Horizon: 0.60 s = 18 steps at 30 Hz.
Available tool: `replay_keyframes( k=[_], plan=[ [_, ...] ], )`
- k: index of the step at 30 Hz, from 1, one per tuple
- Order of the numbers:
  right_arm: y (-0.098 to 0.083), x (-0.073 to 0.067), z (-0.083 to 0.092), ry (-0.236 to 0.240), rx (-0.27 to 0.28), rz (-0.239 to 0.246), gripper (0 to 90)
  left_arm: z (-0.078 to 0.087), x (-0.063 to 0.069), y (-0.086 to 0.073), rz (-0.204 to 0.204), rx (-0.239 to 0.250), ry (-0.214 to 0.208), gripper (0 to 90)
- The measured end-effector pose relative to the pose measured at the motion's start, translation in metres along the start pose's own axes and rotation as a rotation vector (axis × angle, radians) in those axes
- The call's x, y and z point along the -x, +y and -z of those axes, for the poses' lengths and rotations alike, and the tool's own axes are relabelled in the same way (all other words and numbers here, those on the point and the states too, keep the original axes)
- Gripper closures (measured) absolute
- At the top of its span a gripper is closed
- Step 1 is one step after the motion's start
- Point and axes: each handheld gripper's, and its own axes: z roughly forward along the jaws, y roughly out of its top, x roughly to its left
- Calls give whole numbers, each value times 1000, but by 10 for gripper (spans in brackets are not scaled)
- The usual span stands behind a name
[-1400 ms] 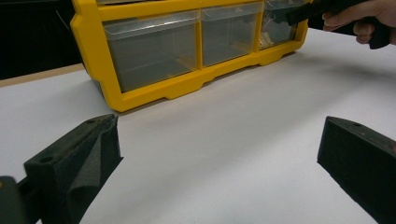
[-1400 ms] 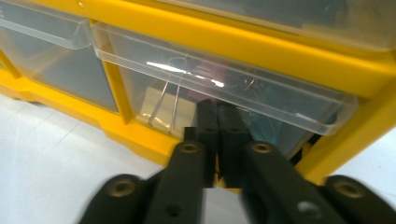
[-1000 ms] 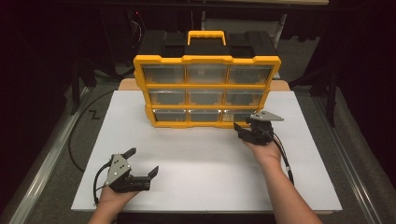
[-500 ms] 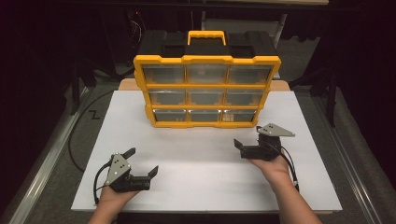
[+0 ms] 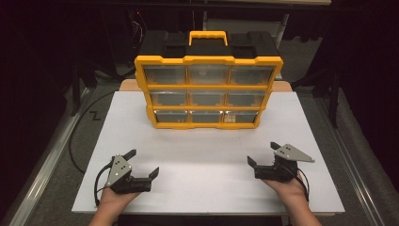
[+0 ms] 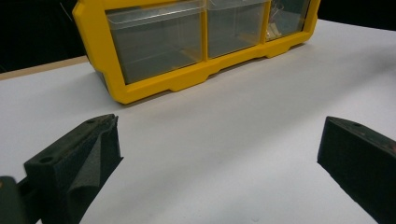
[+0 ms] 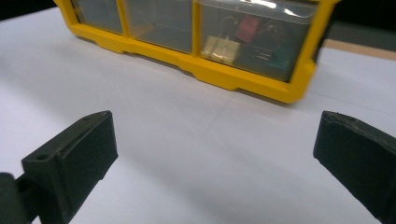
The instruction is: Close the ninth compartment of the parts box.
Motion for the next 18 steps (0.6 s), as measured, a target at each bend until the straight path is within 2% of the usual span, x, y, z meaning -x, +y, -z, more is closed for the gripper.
replay_keyframes(
  k=[3, 6, 9, 14, 18],
  plan=[
    [-14, 2, 11, -33, 26, 17, 5, -2, -1, -2, 6, -16, 8, 2],
    [-23, 6, 14, -19, 4, 8, 5, -4, -1, -3, 8, -29, 15, 2],
    [-23, 8, 15, -21, 9, 0, 5, -7, 1, -3, 8, -34, 19, 2],
    [-23, 9, 16, 13, 29, 4, 4, -8, 5, -3, -5, -50, 21, 2],
    [-23, 12, 17, 17, 36, -11, 4, -8, 6, -4, -9, -58, 27, 2]
  ],
)
